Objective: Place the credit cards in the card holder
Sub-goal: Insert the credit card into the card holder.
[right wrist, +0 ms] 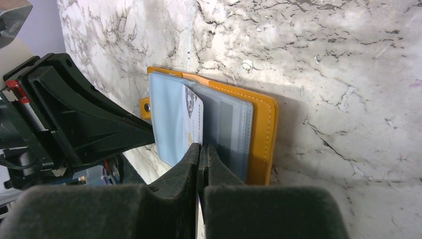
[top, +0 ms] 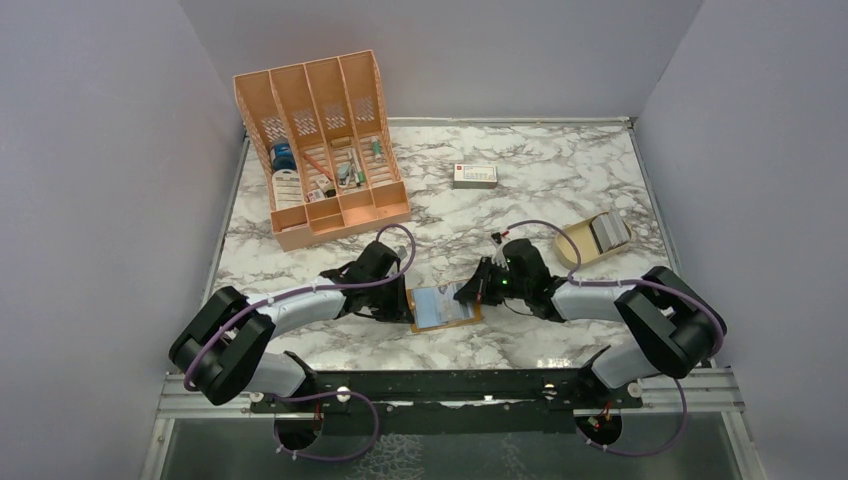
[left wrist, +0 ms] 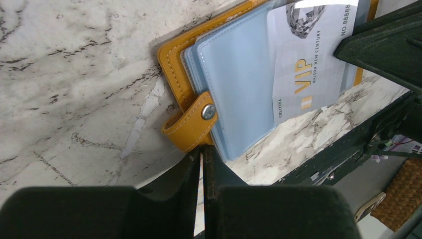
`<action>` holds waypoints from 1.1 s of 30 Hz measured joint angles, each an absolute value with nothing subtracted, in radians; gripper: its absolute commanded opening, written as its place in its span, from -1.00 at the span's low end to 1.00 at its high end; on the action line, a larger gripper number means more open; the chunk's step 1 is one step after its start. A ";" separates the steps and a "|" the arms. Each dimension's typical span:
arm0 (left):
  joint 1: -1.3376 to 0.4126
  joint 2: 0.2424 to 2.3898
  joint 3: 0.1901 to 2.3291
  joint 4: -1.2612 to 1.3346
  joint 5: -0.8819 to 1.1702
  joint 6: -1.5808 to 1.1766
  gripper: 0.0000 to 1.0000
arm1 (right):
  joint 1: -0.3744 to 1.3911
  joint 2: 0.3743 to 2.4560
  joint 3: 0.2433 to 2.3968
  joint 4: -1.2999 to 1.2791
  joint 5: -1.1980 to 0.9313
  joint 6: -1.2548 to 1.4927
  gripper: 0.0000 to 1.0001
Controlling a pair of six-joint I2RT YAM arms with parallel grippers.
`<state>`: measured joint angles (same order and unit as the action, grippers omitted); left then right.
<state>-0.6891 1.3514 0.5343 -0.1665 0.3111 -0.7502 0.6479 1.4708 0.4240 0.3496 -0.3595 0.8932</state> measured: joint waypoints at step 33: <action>-0.689 1.360 0.534 -0.159 0.320 -0.745 -0.80 | 0.669 1.496 0.508 0.270 -0.305 0.562 -0.99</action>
